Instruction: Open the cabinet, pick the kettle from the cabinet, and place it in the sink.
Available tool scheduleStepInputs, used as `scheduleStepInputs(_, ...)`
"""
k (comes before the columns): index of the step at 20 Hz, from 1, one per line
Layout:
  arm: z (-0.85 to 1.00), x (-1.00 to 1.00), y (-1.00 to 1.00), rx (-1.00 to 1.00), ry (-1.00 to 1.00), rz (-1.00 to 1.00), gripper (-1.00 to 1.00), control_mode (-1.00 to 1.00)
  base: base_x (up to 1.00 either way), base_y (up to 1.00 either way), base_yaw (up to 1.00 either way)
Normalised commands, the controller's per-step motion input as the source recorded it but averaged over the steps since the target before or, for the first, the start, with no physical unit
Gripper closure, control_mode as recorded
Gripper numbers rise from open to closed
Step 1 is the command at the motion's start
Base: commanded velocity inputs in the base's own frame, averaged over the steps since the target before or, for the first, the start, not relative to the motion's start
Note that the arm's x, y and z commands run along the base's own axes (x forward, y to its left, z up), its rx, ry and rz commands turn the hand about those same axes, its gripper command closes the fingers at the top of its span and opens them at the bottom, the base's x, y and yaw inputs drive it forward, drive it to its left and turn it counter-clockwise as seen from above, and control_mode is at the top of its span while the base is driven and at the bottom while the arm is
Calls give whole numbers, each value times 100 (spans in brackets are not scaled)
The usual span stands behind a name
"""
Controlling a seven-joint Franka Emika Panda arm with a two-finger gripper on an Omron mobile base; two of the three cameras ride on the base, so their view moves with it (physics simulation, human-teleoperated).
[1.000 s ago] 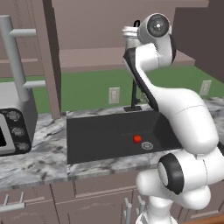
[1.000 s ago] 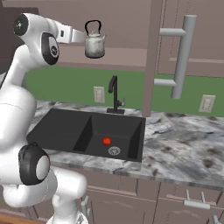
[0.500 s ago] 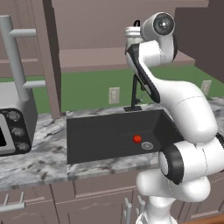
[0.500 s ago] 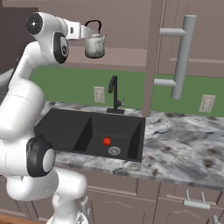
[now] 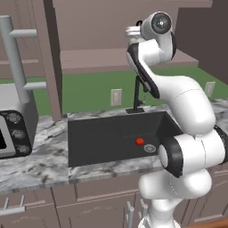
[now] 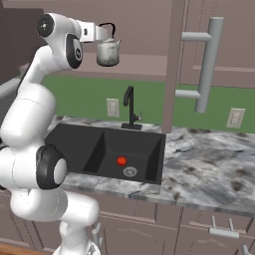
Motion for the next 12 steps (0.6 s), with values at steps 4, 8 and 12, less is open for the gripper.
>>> scheduleStepInputs(4, 0, 26, 11, 0, 0, -5, -100, -100, 0, 0, 0)
scheduleStepInputs(8, 0, 29, 12, 0, 0, -6, -100, -100, 0, 0, 0)
scheduleStepInputs(12, -6, 34, 13, 1, 3, -4, -100, -100, 0, 0, 0)
